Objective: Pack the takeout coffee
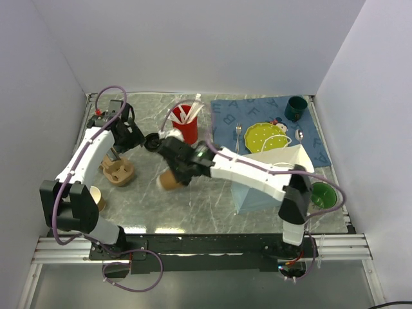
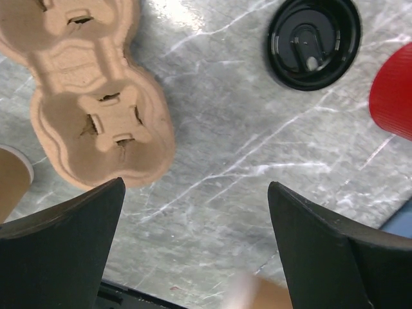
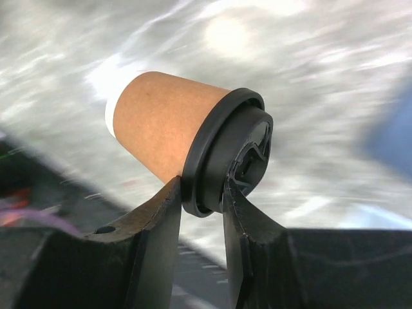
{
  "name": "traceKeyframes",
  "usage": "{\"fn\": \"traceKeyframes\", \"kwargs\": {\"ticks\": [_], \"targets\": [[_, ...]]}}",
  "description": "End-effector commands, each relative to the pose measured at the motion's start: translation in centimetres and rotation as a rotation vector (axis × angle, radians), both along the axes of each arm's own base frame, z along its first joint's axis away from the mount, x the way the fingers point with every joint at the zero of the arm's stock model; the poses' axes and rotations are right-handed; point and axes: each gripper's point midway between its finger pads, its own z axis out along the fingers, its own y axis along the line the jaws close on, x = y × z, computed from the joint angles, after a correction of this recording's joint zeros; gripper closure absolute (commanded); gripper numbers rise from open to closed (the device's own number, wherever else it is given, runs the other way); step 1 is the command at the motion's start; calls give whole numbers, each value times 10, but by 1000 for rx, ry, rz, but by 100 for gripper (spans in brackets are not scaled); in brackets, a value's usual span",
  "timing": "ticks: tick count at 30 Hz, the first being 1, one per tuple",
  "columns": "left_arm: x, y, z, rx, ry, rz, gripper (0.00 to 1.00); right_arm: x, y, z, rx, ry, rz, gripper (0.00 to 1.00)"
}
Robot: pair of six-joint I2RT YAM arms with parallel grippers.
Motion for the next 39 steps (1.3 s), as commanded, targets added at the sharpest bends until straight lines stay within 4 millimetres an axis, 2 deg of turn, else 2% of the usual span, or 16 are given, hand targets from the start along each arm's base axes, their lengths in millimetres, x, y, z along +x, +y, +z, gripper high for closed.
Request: {"fn": "traceKeyframes", "kwargs": {"ticks": [1,6,7,10,12,18,22,25,29,33,35,37,39], "targets": [[-6,-3,14,-39,-63,0,1,68,-80,41,-285,-288,8,79],[-15,-5,17,-59,-77,1,1,117,-112,34,-594,-393,100,79],[-18,-5,20,-60,-81,2,0,125,-111,26,-644,-400,109,78],[-22,-5,25,-63,-93,6,0,143,-108,23,-716,-437,127,79],[-24,-4,26,-65,-95,9,1,150,-105,20,-703,-443,127,79],[-33,-4,25,-69,-93,10,1,156,-92,-16,-735,-433,164,78],[-39,-2,23,-60,-82,12,1,163,-80,-23,-738,-472,180,77],[-42,-3,24,-68,-80,15,1,167,-80,-36,-787,-475,188,76],[-42,-4,41,-80,-107,22,1,168,-78,-45,-802,-475,190,71],[-44,-6,46,-94,-120,25,1,165,-69,-54,-797,-464,201,69],[-43,-7,46,-97,-118,13,1,161,-64,-56,-790,-466,208,62],[-43,-6,46,-88,-115,13,1,155,-59,-58,-765,-451,214,50],[-44,-2,48,-70,-128,22,0,148,-54,-54,-736,-440,200,42]]}}
